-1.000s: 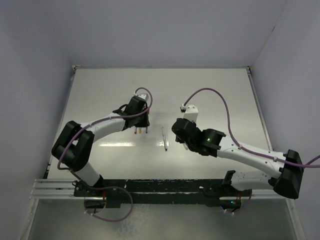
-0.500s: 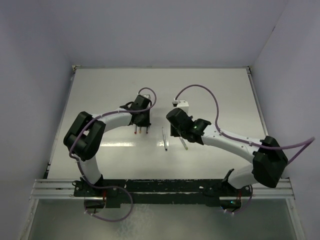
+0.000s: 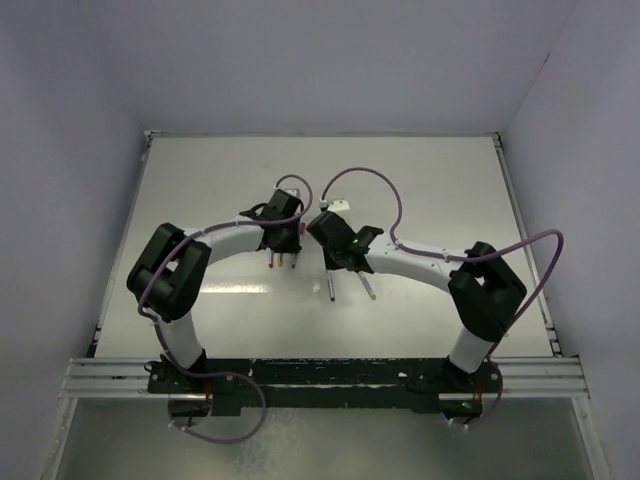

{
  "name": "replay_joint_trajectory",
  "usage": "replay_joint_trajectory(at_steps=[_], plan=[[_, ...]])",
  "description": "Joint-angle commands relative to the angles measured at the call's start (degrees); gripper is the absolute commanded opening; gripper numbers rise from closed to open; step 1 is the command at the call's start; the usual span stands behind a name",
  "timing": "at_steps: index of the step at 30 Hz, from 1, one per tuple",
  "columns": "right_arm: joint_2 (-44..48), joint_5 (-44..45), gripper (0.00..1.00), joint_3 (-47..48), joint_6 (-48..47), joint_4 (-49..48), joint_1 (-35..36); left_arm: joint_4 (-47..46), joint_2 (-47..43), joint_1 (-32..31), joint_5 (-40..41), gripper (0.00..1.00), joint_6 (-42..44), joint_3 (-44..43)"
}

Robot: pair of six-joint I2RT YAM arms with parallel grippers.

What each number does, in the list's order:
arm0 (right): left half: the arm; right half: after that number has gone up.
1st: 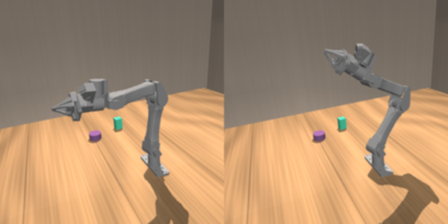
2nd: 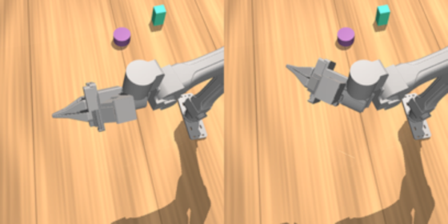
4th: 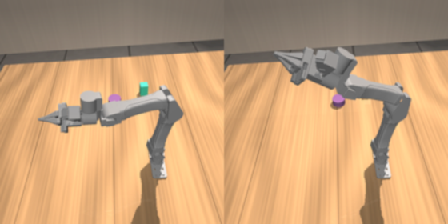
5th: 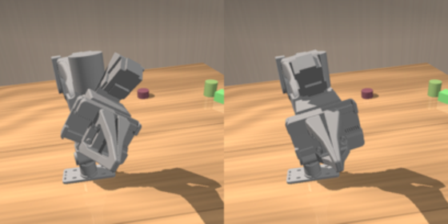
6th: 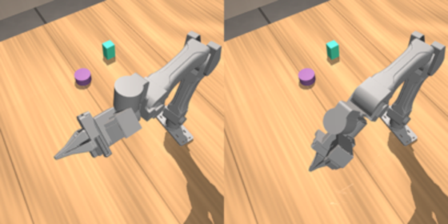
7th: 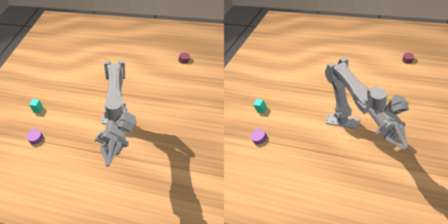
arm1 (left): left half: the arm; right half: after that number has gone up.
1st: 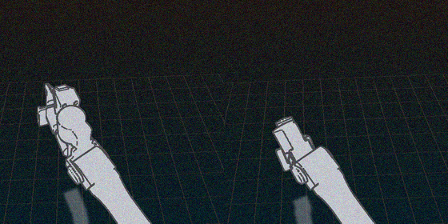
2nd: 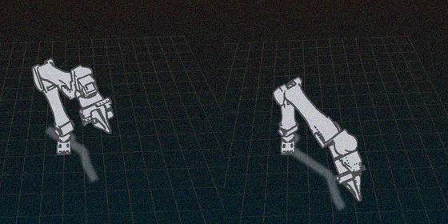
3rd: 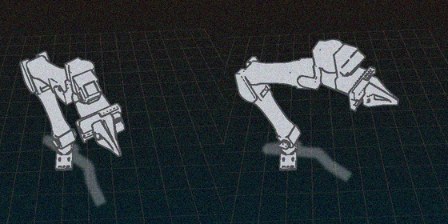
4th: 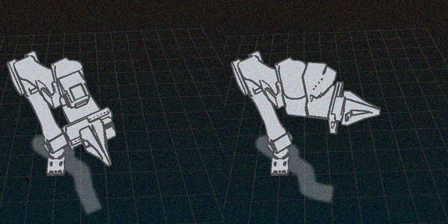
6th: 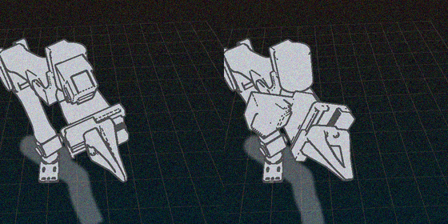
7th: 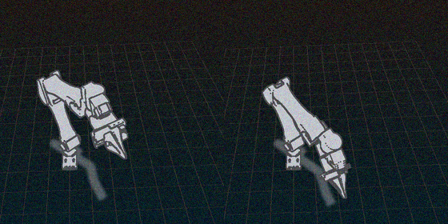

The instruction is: Insert the pens into the pen caps

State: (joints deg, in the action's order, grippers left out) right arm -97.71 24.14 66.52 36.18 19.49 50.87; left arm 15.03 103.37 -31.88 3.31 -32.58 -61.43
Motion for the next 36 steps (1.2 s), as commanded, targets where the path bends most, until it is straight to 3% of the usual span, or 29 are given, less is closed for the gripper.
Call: replay_joint_trajectory(at_steps=[1, 5, 20, 23, 25, 27, 32, 36], plan=[[-1.8, -1.9, 0.30, 2.2, -1.6, 0.0, -0.6, 1.2, -3.0, 0.3, 0.6, 0.29, -1.0, -1.2], [-4.0, -3.7, 0.36, 2.2, -1.7, -0.7, -0.8, 1.4, -6.2, 0.3, 0.2, 0.30, -1.1, -0.8], [-10.3, -7.6, 0.34, 3.8, -1.7, -3.1, -0.8, 1.0, -18.2, 0.2, -1.2, 0.33, -1.8, 4.9], [-11.6, -7.7, 0.28, 4.2, -0.9, -2.4, -0.8, 0.9, -19.8, 0.3, -1.0, 0.33, -1.9, 6.1], [-12.0, -7.8, 0.18, 4.2, -0.3, -1.9, -0.8, 1.1, -20.6, 0.3, -1.0, 0.33, -1.8, 6.5], [-11.8, -7.5, 0.00, 4.1, 0.2, -1.4, -0.8, 1.2, -21.5, 0.3, -1.3, 0.33, -1.7, 7.2], [-7.7, -5.8, 0.00, 3.9, 0.4, -1.1, -0.8, -0.4, -24.4, 0.2, -2.2, 0.34, -1.2, 10.5], [-0.6, -3.7, 0.00, 2.8, 0.8, -3.3, -0.8, -8.0, -28.8, -0.6, -7.1, 0.35, 0.6, 16.5]])
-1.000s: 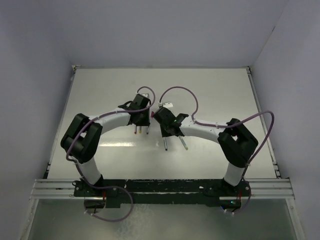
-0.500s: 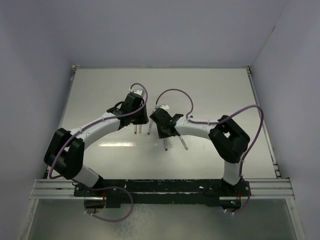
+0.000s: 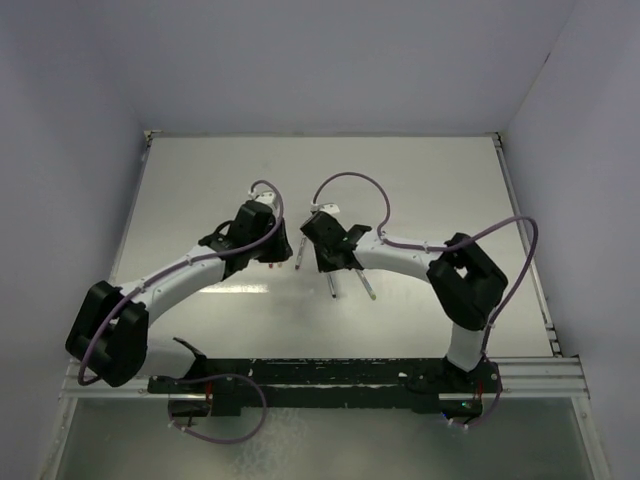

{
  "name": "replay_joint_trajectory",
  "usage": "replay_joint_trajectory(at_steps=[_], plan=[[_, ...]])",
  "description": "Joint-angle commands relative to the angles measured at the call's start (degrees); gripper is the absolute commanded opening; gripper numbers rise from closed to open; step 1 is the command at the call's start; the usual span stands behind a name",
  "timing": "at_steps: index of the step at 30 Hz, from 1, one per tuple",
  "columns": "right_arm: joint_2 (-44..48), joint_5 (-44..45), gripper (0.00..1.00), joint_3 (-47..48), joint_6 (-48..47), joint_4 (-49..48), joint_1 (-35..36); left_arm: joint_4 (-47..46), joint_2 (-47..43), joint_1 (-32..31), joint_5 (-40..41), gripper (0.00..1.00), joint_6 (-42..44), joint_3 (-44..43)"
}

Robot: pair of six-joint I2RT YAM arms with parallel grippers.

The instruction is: Insert the pens into the pen caps

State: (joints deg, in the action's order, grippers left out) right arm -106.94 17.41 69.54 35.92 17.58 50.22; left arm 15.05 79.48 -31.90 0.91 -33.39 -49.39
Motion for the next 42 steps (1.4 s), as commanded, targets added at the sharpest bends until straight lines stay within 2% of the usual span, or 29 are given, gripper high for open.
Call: replay_joint_trajectory(at_steps=[1, 7, 13, 20, 34, 36, 37, 38, 40, 42], plan=[[11.0, 3.1, 0.00, -1.1, 0.9, -2.9, -0.1, -10.2, -6.3, -1.2, -5.5, 0.35, 1.9, 5.9], [26.1, 0.2, 0.00, -10.1, -0.1, -16.2, -0.3, -22.1, -15.0, -5.5, -12.0, 0.37, 2.8, 12.7], [35.0, -2.7, 0.00, -16.3, 0.1, -22.2, -0.3, -30.7, -17.8, -7.1, -18.9, 0.38, -0.4, 14.1], [38.3, -1.9, 0.00, -20.0, 0.6, -25.6, -0.3, -38.2, -15.0, -8.1, -21.9, 0.39, -4.0, 14.6], [39.3, -6.8, 0.00, -21.3, 1.5, -31.1, -0.3, -39.8, -11.3, -9.3, -19.0, 0.42, -3.5, 13.8], [39.2, -7.5, 0.00, -21.6, 1.9, -31.3, -0.2, -40.5, -11.3, -9.4, -18.2, 0.38, -3.7, 14.0], [39.3, -7.6, 0.00, -21.9, 2.0, -31.5, -0.2, -41.0, -11.3, -9.4, -17.8, 0.31, -3.7, 14.1], [39.3, -7.6, 0.00, -22.1, 2.1, -31.5, -0.2, -41.4, -11.5, -9.4, -17.5, 0.19, -3.9, 14.3], [39.3, -7.1, 0.00, -22.2, 2.1, -31.0, -0.2, -41.5, -11.9, -9.3, -16.5, 0.02, -4.2, 14.5], [39.2, -6.3, 0.01, -21.7, 2.1, -29.5, -0.2, -41.2, -12.3, -9.4, -15.3, 0.00, -4.5, 14.7]])
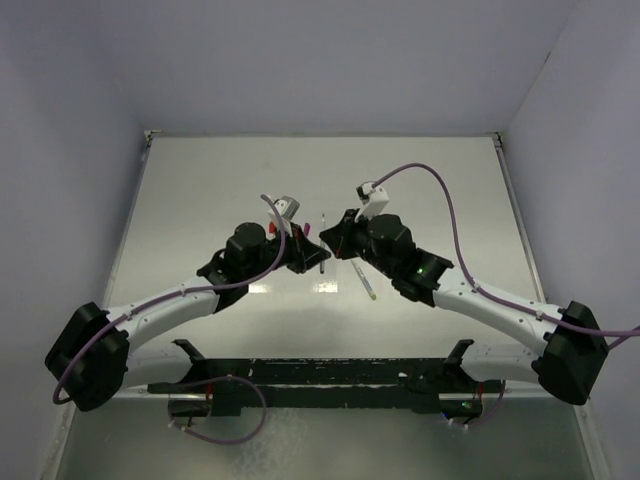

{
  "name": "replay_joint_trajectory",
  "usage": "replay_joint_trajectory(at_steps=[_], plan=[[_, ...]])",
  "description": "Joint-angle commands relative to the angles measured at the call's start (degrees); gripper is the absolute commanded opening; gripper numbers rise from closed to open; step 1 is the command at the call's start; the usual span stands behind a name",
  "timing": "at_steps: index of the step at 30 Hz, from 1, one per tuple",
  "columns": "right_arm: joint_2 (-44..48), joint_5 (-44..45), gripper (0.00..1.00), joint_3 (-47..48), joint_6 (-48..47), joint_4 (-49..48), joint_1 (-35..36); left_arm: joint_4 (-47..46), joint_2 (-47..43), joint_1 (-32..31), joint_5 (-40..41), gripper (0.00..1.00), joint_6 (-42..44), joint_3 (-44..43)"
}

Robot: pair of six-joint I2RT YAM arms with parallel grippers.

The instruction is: Insert the pens into the pen caps

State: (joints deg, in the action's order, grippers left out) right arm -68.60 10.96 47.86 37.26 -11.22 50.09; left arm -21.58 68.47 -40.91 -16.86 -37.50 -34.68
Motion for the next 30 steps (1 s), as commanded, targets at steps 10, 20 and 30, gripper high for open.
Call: replay_joint_trajectory(at_steps=[10, 20, 30], plan=[[1.2, 16.8, 0.53, 7.6, 3.9, 16.2, -0.5, 4.1, -1.9, -0.4, 6.6, 0.00, 0.5, 0.2], [-8.8, 15.7, 0.55, 16.3, 9.4, 30.0, -14.0, 10.3, 0.7, -0.3, 7.1, 0.00, 1.5, 1.3], [-21.8, 14.0, 0.54, 20.3, 11.5, 32.8, -19.0, 15.5, 3.1, -0.4, 7.0, 0.00, 4.1, 0.4]])
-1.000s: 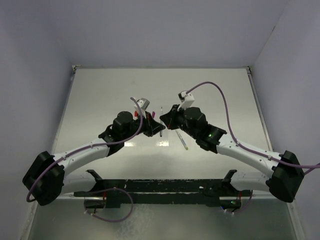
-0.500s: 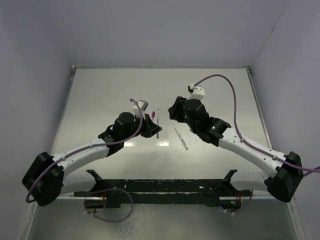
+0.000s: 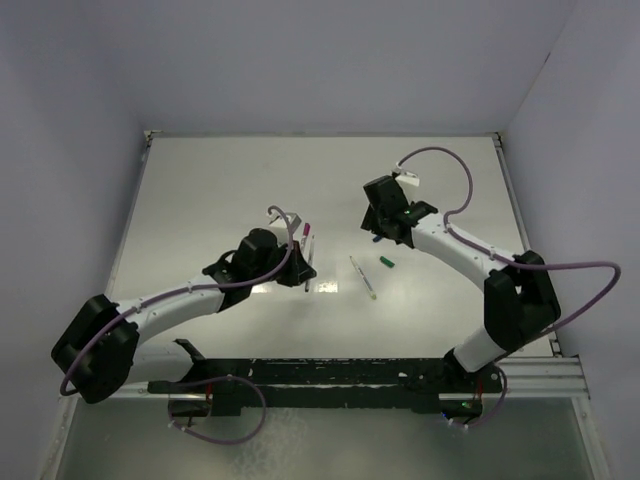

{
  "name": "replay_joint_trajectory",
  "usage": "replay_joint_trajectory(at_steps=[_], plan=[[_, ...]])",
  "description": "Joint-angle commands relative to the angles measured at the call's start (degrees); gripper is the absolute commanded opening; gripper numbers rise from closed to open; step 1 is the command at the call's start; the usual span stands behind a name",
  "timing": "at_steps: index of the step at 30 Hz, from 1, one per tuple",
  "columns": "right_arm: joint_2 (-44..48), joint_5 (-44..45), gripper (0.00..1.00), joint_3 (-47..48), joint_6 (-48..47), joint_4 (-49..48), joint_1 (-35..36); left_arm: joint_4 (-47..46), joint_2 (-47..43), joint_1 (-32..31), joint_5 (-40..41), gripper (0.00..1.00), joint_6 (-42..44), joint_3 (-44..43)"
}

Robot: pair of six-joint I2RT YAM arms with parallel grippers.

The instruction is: Insert the pens into the pen caps

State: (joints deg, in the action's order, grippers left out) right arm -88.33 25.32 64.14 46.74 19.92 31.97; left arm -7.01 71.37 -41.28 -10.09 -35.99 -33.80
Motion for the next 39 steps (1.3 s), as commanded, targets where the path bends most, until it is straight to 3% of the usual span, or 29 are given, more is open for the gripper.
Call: replay_joint_trajectory(at_steps=[1, 12, 39], plan=[[-3.4, -0.3, 0.54, 4.7, 2.4, 2.1, -1.2, 1.7, 0.6, -0.1, 0.2, 0.00, 3.1, -0.8], [-13.0, 1.3, 0.48, 7.8, 4.9, 3.1, -3.8, 4.0, 2.8, -0.2, -0.8, 0.00, 5.4, -1.5], [-21.5, -2.1, 0.44, 9.7, 4.8, 2.1, -5.7, 1.6, 6.0, -0.3, -2.0, 0.00, 5.4, -1.3]])
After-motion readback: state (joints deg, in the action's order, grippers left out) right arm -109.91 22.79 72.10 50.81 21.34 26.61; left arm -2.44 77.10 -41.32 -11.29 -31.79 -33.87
